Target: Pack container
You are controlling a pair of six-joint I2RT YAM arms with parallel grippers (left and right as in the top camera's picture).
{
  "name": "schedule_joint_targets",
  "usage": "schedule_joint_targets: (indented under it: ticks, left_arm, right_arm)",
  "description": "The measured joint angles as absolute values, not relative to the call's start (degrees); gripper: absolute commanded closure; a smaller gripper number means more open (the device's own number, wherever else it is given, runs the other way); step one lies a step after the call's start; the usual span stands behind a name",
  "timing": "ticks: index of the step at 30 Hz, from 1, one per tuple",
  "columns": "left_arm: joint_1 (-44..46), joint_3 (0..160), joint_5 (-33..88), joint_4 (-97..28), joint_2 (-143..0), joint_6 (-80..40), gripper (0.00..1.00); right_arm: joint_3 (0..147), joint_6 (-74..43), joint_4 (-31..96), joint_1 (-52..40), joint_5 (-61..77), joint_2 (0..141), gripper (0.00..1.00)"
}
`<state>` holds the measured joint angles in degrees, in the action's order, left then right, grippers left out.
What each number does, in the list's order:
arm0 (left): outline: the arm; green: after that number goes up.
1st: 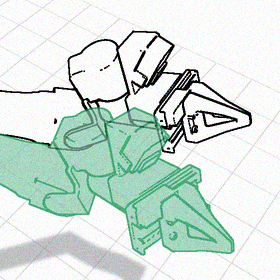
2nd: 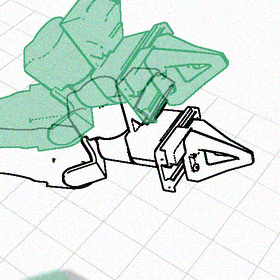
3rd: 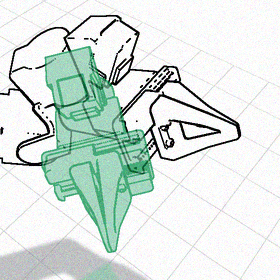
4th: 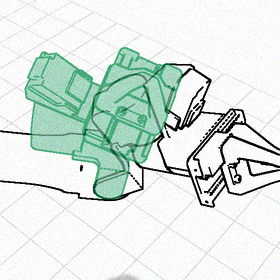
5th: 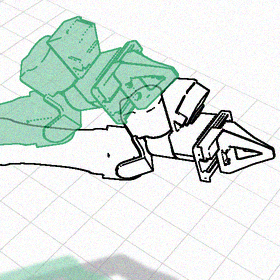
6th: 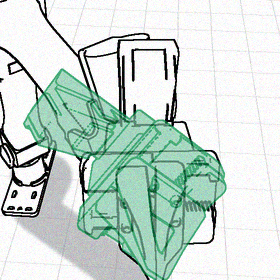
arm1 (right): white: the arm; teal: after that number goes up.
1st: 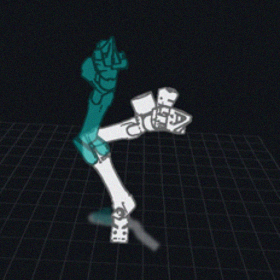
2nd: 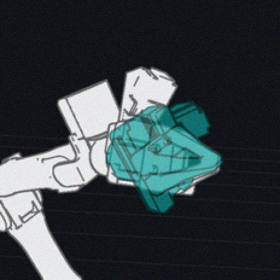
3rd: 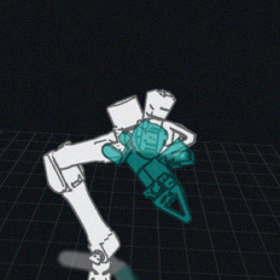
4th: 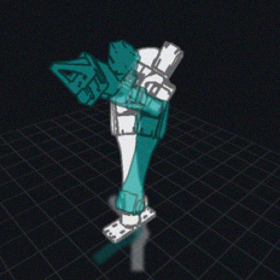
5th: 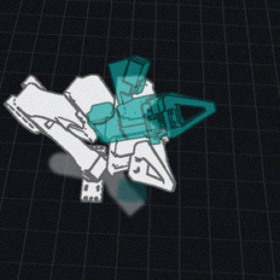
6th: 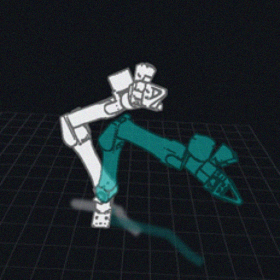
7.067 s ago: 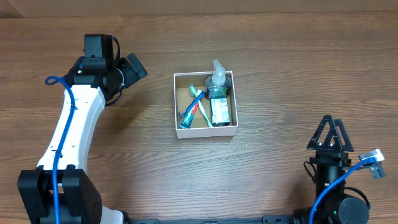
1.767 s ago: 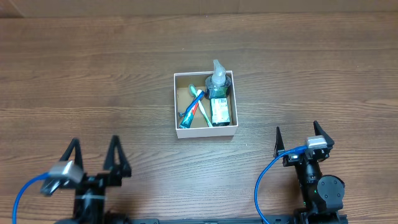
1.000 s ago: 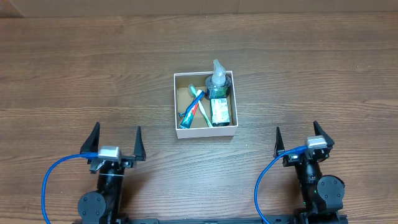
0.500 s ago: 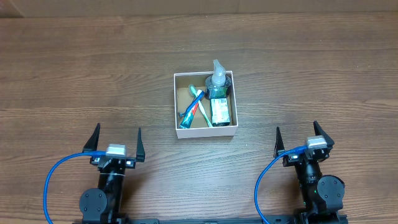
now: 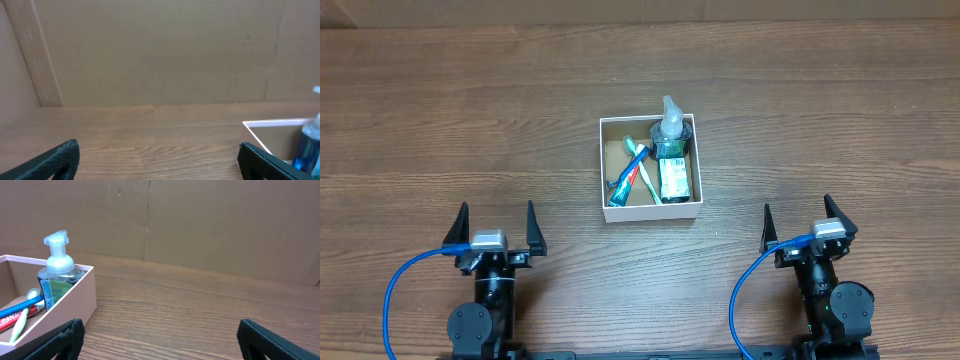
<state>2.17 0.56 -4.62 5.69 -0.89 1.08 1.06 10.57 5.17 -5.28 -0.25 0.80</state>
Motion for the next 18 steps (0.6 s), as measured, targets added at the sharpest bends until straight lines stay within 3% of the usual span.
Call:
schedule_joint_targets:
  ticks: [18]
  left_arm:
    - [2.2,0.6,-6.2,5.6,-0.9,-4.4,0.00]
  right_arm:
    - [1.1,10.6,5.2,-5.3,-0.3,0.8,0.00]
